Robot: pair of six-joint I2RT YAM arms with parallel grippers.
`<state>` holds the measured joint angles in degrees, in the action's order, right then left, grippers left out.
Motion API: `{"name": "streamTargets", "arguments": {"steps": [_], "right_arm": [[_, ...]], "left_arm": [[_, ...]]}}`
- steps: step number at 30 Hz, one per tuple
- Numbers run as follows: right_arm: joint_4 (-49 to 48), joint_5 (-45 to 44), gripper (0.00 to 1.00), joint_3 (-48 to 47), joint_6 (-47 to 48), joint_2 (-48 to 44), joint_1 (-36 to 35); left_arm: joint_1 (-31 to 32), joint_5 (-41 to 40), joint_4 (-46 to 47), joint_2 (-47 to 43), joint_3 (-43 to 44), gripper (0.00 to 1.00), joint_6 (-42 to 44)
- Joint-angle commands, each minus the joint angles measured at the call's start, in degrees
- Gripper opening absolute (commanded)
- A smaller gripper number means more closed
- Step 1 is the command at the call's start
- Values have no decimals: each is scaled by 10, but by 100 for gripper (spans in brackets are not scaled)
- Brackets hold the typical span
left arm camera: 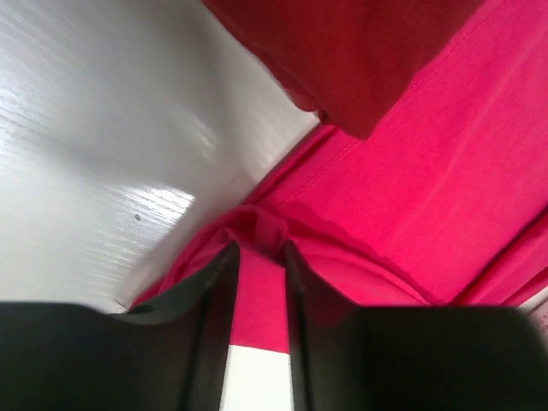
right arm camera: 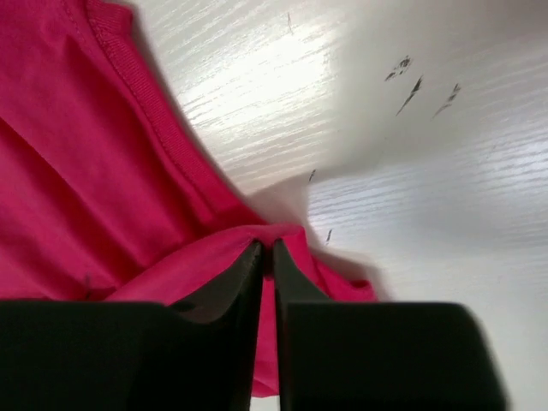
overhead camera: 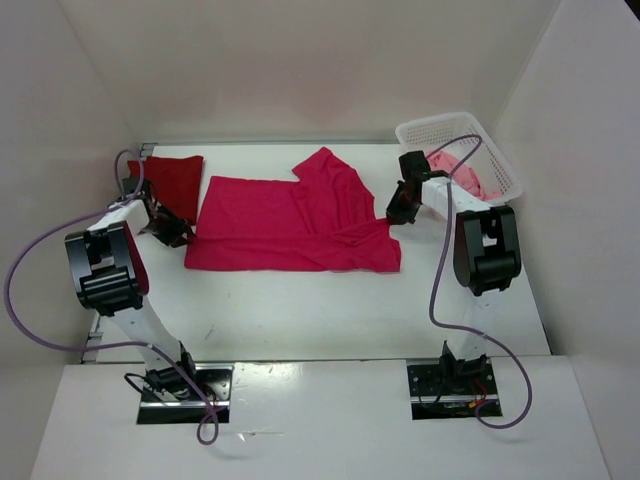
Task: Fold and stack the t-shirts
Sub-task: Fold the flattened tshirt in 1/3 of the way
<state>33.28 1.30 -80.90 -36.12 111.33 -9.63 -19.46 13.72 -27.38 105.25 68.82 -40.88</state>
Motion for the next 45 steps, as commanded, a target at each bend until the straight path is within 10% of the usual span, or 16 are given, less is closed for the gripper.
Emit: {"name": "streamTargets", "arguments": {"steps": [1, 8, 12, 16, 23, 35, 40, 45], "right_arm": [[-16, -27, 16, -36, 9, -7, -4], [-40, -34, 40, 41, 9, -163, -4], [-68, -1, 2, 190, -42, -244, -4], [-80, 31, 0, 293, -84, -305, -4], [-102, 31, 38, 377, -112, -330, -4], [-145, 7, 40, 384, -122, -245, -4], [-157, -12, 40, 358, -127, -203, -4], [-158, -30, 13, 340, -134, -190, -4]], "left_arm": [[-1, -7, 14, -24, 6, 37, 5], [-1, -7, -3, -172, -49, 50, 25], [-14, 29, -3, -209, -139, 46, 25], [-58, 97, 33, -190, -219, 37, 10], [-96, 110, 64, -155, -237, 42, -1], [-102, 129, 107, -96, -221, 43, -12], [-102, 134, 119, -71, -210, 19, -17], [-102, 134, 119, -65, -199, 0, -17]]}}
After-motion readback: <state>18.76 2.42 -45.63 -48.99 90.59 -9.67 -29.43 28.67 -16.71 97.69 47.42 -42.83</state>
